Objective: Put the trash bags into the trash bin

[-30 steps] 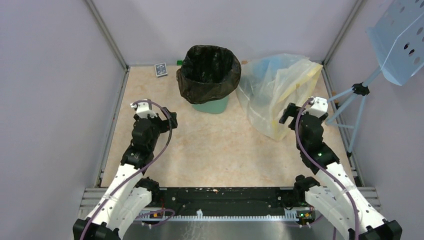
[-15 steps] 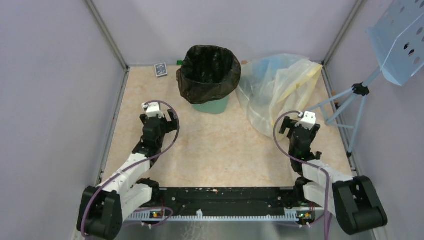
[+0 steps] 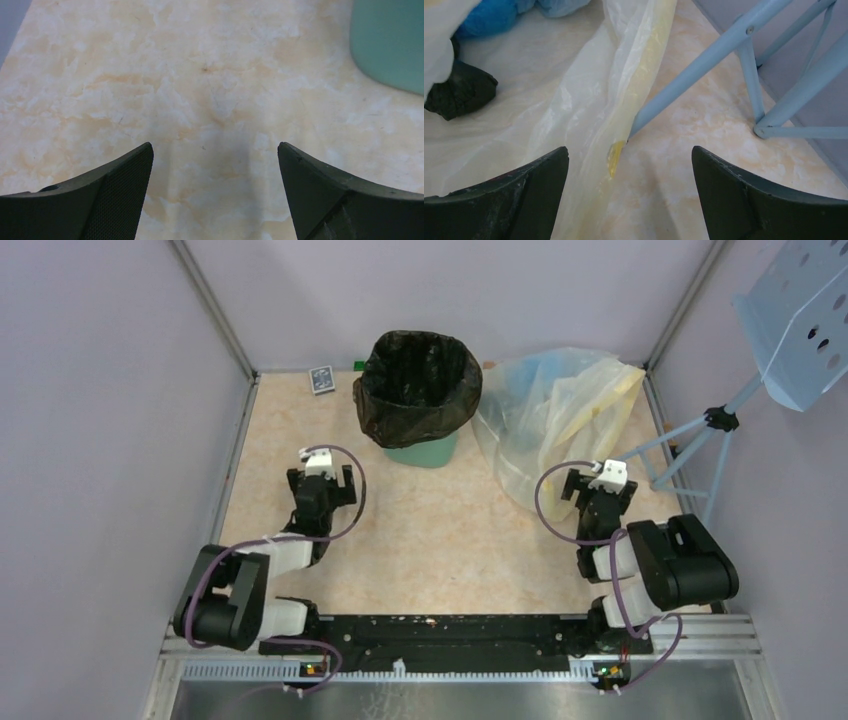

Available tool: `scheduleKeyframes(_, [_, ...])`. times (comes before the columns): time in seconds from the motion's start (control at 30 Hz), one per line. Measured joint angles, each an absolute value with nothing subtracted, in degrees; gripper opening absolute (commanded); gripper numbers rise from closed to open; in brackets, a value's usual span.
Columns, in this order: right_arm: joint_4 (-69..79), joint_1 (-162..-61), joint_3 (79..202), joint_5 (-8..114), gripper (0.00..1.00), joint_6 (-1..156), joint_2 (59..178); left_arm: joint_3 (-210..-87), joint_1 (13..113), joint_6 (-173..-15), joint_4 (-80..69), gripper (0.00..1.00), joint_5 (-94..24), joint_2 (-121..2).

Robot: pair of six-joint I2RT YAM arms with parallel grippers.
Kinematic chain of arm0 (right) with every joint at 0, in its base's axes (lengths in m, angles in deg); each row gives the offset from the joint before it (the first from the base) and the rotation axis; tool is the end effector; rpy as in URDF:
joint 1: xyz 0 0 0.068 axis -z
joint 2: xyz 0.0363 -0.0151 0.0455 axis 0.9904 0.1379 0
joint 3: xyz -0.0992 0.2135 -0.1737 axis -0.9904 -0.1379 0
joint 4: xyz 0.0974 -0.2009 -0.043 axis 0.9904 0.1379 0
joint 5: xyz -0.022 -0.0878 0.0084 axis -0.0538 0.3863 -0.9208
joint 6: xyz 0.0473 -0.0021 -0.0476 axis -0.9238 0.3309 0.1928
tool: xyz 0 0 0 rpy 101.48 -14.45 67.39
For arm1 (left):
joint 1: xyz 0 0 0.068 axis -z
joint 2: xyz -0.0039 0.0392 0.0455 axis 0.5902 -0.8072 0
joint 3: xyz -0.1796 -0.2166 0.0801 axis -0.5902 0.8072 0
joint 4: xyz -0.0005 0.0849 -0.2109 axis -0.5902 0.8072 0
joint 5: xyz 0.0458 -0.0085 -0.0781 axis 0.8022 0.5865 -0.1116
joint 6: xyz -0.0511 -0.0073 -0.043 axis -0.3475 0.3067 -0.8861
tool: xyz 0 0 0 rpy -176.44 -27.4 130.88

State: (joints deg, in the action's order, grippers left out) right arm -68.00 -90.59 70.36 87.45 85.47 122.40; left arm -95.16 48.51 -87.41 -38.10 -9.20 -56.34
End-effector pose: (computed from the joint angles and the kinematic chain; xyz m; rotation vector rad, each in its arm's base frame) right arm 0.2128 0.0071 0.1879 0.2142 1.6747 -0.3002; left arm 0.2226 -0.0320 0.2101 -0.0786 1.8937 0.0952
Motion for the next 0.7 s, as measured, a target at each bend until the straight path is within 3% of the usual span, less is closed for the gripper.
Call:
scheduleKeyframes(0.5, [-69.58, -90.50, 71.74, 84.19, 0.94, 86.04, 122.37, -94.86, 41.43, -78.62, -57.99, 0.99, -24.37, -71.66])
scheduleKeyframes(0.7, [-69.58, -90.50, 71.74, 84.08, 0.94, 86.04, 122.37, -94.99, 40.71, -78.42, -58.97, 0.99, -26.08, -72.56])
